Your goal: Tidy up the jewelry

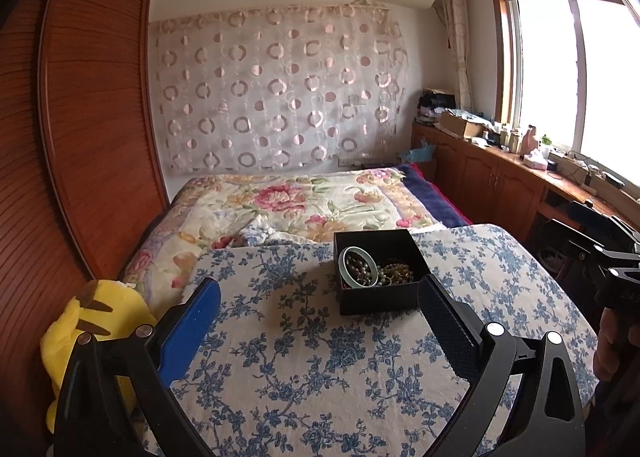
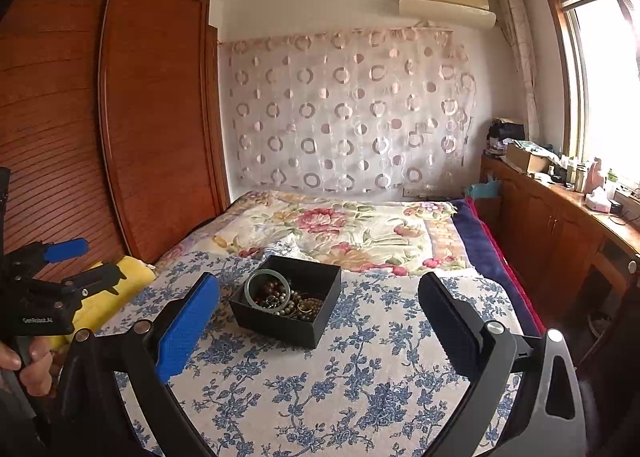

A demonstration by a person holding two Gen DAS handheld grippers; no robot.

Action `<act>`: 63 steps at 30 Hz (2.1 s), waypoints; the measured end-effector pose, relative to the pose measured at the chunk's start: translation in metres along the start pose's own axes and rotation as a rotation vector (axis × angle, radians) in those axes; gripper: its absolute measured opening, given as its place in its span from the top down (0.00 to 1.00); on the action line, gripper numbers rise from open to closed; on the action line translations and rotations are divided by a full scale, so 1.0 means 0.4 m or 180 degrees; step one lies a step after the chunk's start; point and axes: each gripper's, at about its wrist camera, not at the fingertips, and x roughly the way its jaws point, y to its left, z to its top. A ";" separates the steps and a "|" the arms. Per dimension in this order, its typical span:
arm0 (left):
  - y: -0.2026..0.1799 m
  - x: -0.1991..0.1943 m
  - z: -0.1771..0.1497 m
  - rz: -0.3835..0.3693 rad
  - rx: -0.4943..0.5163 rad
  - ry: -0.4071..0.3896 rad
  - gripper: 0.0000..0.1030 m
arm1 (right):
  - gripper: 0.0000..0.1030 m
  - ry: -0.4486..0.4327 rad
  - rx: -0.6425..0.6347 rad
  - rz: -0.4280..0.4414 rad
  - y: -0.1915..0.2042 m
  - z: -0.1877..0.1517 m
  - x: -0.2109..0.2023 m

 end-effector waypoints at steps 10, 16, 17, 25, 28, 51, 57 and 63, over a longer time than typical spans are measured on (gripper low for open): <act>0.000 -0.005 0.002 -0.0001 -0.0013 -0.0015 0.08 | 0.03 0.0039 0.0007 -0.0007 0.005 -0.014 0.006; 0.000 -0.005 0.002 -0.0001 -0.0010 -0.0015 0.08 | 0.03 0.0052 0.0012 -0.0012 0.007 -0.019 0.010; 0.001 -0.005 0.001 -0.0003 -0.0011 -0.0015 0.08 | 0.03 0.0053 0.0013 -0.0010 0.007 -0.020 0.010; -0.003 -0.010 0.002 -0.0009 -0.0007 -0.0020 0.08 | 0.03 0.0049 0.0013 -0.0010 0.007 -0.018 0.010; -0.003 -0.009 0.001 -0.0008 -0.0007 -0.0019 0.08 | 0.03 0.0050 0.0013 -0.0010 0.007 -0.018 0.010; -0.010 -0.026 0.007 -0.0009 -0.0002 -0.0046 0.08 | 0.03 0.0055 0.0018 -0.0003 0.009 -0.021 0.011; -0.010 -0.029 0.012 -0.0003 -0.0004 -0.0044 0.08 | 0.03 0.0056 0.0017 -0.0002 0.007 -0.019 0.010; -0.006 -0.032 0.017 0.0003 -0.0005 -0.0040 0.08 | 0.03 0.0056 0.0020 0.0002 0.010 -0.023 0.013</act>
